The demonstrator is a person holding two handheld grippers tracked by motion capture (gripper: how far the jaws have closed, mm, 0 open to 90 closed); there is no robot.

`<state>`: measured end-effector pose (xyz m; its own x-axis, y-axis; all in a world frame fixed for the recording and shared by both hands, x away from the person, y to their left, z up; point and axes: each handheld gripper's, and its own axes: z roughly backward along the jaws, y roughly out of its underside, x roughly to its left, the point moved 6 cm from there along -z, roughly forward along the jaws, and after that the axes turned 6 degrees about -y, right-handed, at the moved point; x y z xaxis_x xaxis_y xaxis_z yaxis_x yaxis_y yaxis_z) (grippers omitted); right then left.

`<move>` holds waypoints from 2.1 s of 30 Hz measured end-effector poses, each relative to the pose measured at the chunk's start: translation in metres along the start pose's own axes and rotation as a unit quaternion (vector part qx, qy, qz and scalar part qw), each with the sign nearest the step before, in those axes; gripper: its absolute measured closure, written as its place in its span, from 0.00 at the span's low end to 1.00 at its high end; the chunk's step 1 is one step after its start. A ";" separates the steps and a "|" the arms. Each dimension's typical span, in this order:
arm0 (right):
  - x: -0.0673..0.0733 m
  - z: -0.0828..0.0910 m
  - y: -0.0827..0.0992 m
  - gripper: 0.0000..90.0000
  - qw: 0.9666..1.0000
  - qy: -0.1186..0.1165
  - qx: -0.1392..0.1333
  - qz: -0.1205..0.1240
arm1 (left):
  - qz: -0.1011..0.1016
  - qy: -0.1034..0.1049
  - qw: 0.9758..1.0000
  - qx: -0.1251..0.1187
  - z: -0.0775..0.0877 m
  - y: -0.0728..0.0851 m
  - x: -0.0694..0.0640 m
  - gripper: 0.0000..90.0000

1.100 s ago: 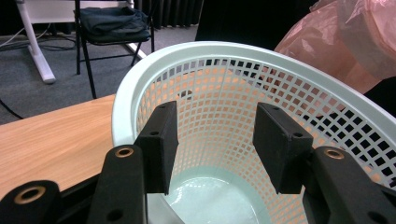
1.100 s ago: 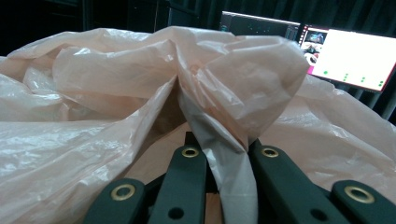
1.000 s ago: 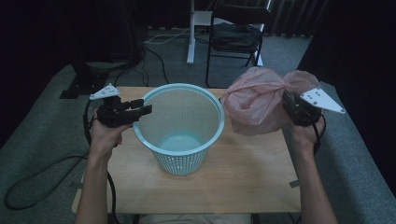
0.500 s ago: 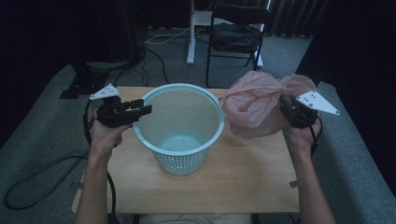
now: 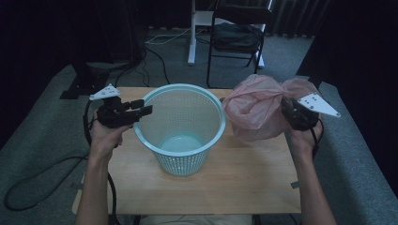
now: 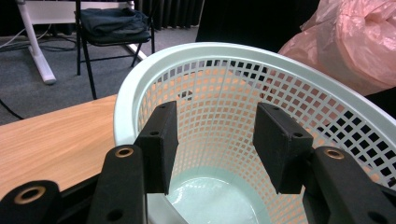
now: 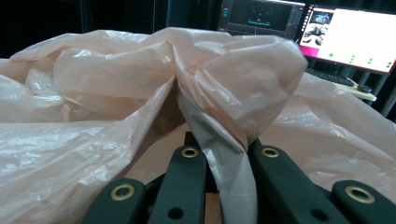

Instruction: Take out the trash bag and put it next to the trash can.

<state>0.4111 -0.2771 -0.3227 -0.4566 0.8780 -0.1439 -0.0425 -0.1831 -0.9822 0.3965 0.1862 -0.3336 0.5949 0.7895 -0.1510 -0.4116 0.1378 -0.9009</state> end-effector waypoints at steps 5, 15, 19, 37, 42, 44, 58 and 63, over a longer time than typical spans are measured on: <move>-0.001 0.000 0.004 0.97 1.000 0.001 0.004 -0.004 | 0.000 0.000 1.000 0.000 0.000 0.000 0.000 0.56; -0.006 0.001 0.011 0.97 1.000 0.007 0.009 -0.008 | 0.000 0.000 1.000 0.000 0.001 0.000 0.000 0.56; -0.007 0.002 0.016 0.97 1.000 0.008 0.013 -0.011 | 0.000 0.000 1.000 -0.001 0.001 0.000 0.001 0.56; -0.009 0.000 0.033 0.97 0.999 0.010 0.027 -0.020 | 0.003 0.003 1.000 -0.003 0.002 0.000 0.001 0.56; -0.009 -0.001 0.040 0.97 0.999 0.008 0.034 -0.023 | 0.002 0.003 1.000 -0.003 0.002 0.000 0.001 0.56; -0.009 -0.001 0.042 0.97 0.999 0.008 0.036 -0.025 | 0.003 0.003 1.000 -0.003 0.002 0.000 0.001 0.56; -0.002 -0.008 0.056 0.97 0.998 -0.002 0.052 -0.025 | 0.003 0.003 1.000 -0.004 0.002 0.000 0.001 0.56; 0.001 -0.009 0.058 0.97 0.998 -0.005 0.055 -0.025 | 0.003 0.003 1.000 -0.004 0.002 0.000 0.002 0.56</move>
<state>0.4164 -0.2827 -0.3807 -0.4605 0.8828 -0.0927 -0.1630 -0.1868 -0.9688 0.3960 0.1887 -0.3326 0.5973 0.7862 -0.1582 -0.4092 0.1292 -0.9032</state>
